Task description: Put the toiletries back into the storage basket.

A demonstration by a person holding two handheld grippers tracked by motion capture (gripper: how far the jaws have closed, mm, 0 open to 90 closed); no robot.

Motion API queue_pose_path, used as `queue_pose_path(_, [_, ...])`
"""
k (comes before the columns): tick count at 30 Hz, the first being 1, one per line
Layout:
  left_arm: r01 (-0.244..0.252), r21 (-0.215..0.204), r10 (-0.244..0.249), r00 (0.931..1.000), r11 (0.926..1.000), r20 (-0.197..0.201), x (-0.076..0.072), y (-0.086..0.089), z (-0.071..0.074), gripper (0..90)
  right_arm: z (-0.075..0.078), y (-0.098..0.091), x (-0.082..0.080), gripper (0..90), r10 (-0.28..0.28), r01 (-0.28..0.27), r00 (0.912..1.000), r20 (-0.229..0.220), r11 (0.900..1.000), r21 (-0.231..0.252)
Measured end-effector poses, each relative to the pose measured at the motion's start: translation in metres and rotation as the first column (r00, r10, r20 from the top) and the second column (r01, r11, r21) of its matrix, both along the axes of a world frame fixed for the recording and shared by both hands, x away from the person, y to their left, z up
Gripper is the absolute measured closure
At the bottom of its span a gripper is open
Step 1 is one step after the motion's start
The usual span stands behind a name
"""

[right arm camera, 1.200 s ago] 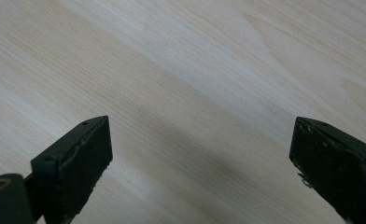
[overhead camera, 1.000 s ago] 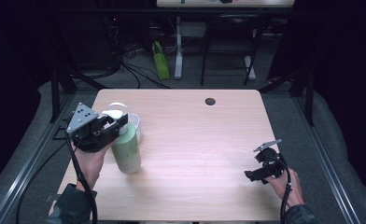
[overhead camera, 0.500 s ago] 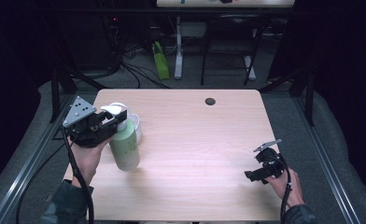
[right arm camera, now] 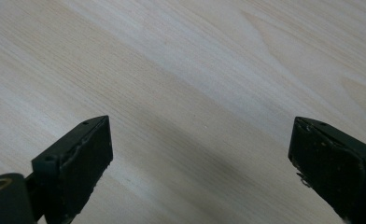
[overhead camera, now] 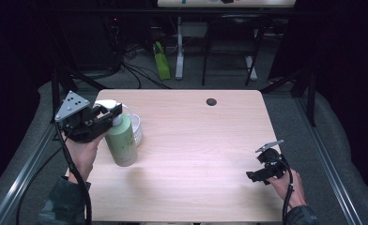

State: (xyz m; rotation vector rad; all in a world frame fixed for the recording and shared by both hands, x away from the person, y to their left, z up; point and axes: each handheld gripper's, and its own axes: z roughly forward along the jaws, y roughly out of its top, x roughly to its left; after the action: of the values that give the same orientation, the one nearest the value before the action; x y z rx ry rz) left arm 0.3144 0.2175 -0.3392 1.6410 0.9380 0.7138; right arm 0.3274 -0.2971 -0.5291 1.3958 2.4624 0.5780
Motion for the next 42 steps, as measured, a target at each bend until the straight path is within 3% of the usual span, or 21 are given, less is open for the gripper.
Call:
queue_pose_path(9, [-0.002, -0.007, 0.003, 0.9999, 1.0000, 0.011, 0.003, 0.002, 0.007, 67.1, 0.000, -0.001, 0.000, 6.0, -0.003, 0.003, 1.0000, 0.001, 1.0000, 0.000])
queue_pose_path(16, [-0.008, -0.037, 0.009, 0.9998, 0.9993, 0.020, 0.007, 0.006, 0.014, 67.1, 0.000, -0.001, 0.000, 5.8, -0.004, 0.004, 1.0000, 0.003, 1.0000, 0.002])
queue_pose_path(31, [-0.016, -0.025, 0.017, 0.9979, 0.9996, 0.062, 0.012, 0.006, 0.036, 67.1, 0.001, -0.001, 0.000, 3.9, -0.002, 0.002, 1.0000, 0.008, 1.0000, -0.001])
queue_pose_path(37, [-0.020, -0.040, 0.023, 0.9972, 0.9990, 0.071, 0.014, 0.007, 0.042, 67.1, 0.000, -0.001, -0.001, 2.9, -0.005, 0.005, 1.0000, 0.003, 1.0000, -0.003])
queue_pose_path(42, [-0.022, -0.015, 0.023, 0.9960, 0.9996, 0.086, 0.017, 0.004, 0.050, 67.1, 0.001, -0.001, -0.001, 1.8, -0.010, 0.010, 0.9999, 0.008, 0.9999, 0.004])
